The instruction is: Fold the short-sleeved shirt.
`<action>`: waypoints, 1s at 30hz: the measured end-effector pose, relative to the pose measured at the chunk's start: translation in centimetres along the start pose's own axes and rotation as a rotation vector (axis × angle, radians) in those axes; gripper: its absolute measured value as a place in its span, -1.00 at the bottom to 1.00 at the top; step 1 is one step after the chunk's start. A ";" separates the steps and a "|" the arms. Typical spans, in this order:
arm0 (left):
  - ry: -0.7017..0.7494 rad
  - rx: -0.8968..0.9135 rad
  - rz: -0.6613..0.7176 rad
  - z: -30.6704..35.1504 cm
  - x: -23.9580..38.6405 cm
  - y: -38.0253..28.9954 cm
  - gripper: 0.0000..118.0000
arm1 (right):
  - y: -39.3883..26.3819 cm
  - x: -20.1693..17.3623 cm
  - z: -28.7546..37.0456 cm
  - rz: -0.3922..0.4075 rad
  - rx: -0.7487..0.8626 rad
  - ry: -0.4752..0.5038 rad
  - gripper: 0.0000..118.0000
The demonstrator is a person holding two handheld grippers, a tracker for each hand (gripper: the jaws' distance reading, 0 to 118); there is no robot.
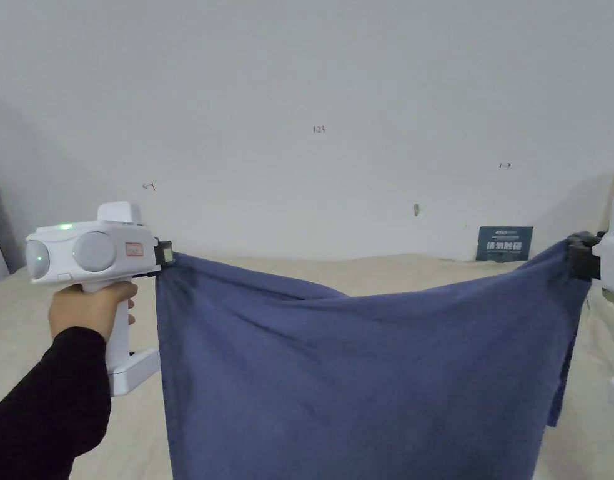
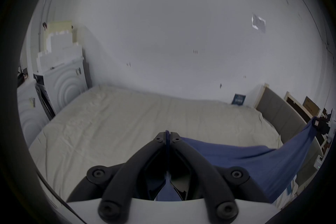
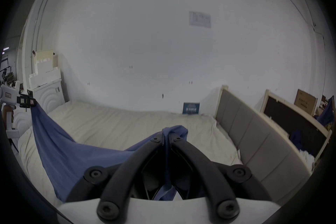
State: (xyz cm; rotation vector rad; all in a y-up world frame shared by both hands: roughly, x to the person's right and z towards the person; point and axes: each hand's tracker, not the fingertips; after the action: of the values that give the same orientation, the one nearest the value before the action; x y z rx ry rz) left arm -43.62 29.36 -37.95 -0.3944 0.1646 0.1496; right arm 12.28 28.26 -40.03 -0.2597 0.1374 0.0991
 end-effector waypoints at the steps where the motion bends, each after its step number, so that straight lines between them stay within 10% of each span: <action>1: 0.000 0.016 0.000 0.4 0.1 1.3 -1.00 | 1.2 0.0 -0.1 0.004 0.019 -0.001 -0.98; 18: 0.090 0.299 -0.093 -2.8 3.8 16.9 -1.00 | 14.3 2.0 -8.8 0.017 0.273 -0.155 -0.98; 30: 0.124 0.242 -0.158 -10.9 4.0 11.2 -1.00 | 9.1 1.0 -14.6 0.057 0.253 -0.176 -0.98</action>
State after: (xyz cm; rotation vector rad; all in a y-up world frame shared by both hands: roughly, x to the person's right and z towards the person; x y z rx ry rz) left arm -43.16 35.72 -52.76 -0.1743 0.2697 -0.0507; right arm 10.39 33.23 -56.39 0.0063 -0.0178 0.1587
